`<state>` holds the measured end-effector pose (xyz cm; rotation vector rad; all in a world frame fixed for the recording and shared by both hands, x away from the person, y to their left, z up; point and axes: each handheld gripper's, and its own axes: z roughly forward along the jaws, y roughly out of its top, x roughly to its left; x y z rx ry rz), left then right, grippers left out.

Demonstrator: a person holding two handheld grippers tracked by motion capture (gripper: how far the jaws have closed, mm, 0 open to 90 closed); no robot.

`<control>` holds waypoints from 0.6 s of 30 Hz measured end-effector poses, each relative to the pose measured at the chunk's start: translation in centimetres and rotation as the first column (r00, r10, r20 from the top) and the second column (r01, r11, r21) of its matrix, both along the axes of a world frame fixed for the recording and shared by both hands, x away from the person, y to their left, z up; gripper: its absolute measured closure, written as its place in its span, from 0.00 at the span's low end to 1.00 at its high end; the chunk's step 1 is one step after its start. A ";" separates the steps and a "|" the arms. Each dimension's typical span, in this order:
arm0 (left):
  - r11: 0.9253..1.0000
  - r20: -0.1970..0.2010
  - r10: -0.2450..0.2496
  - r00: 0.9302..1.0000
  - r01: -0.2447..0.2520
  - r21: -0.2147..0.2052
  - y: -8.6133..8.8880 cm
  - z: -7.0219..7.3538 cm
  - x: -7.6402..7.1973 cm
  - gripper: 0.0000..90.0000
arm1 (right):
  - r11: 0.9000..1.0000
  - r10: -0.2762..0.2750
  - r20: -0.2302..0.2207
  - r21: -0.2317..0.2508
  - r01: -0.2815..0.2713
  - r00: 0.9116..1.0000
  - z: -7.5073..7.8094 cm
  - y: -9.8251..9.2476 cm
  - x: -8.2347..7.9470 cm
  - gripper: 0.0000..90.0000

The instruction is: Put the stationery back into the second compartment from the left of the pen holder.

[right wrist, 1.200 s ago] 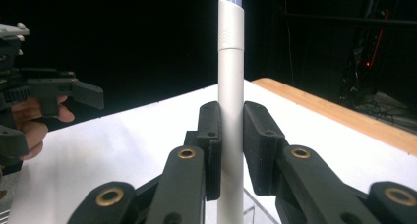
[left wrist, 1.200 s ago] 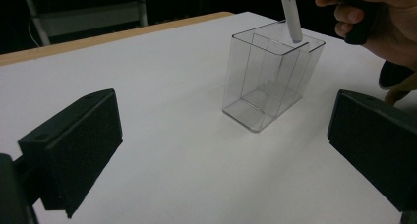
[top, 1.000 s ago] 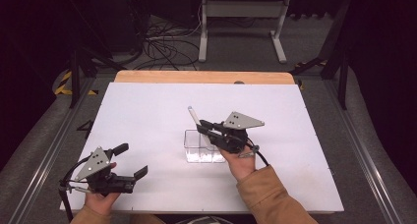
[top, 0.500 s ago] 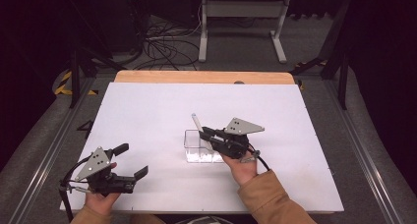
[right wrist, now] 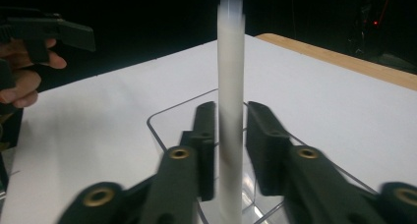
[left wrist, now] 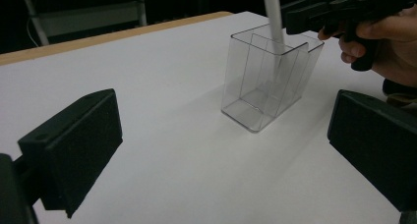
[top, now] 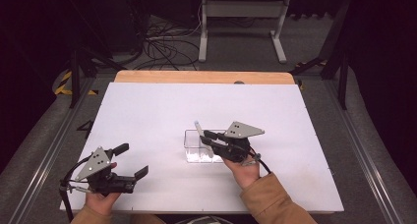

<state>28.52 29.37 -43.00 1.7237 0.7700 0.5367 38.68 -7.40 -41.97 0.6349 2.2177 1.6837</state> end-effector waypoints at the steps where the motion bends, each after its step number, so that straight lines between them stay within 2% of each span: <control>1: 1.000 0.000 0.001 1.000 -0.001 0.000 0.0 0.0 0.0 0.01 | 1.000 -0.003 0.003 -0.003 0.003 1.000 0.0 0.0 0.0 0.68; 7: 1.000 -0.001 0.001 1.000 -0.001 -0.003 0.0 0.0 0.0 0.01 | 1.000 -0.025 0.043 -0.005 0.025 0.999 0.9 -0.6 -0.4 0.44; 10: 1.000 -0.001 0.001 1.000 -0.001 0.000 0.1 0.0 0.0 0.01 | 1.000 -0.022 0.044 -0.012 0.022 0.999 1.7 -0.9 -0.5 0.35; 16: 1.000 0.013 0.002 1.000 -0.002 0.009 0.1 0.1 0.0 0.01 | 1.000 -0.011 0.076 -0.018 0.012 0.997 3.4 -1.6 -1.1 0.25; 18: 1.000 0.000 0.000 1.000 0.000 -0.003 0.0 0.0 0.0 0.01 | 1.000 -0.014 0.080 -0.021 0.016 0.997 3.7 -1.8 -1.2 0.24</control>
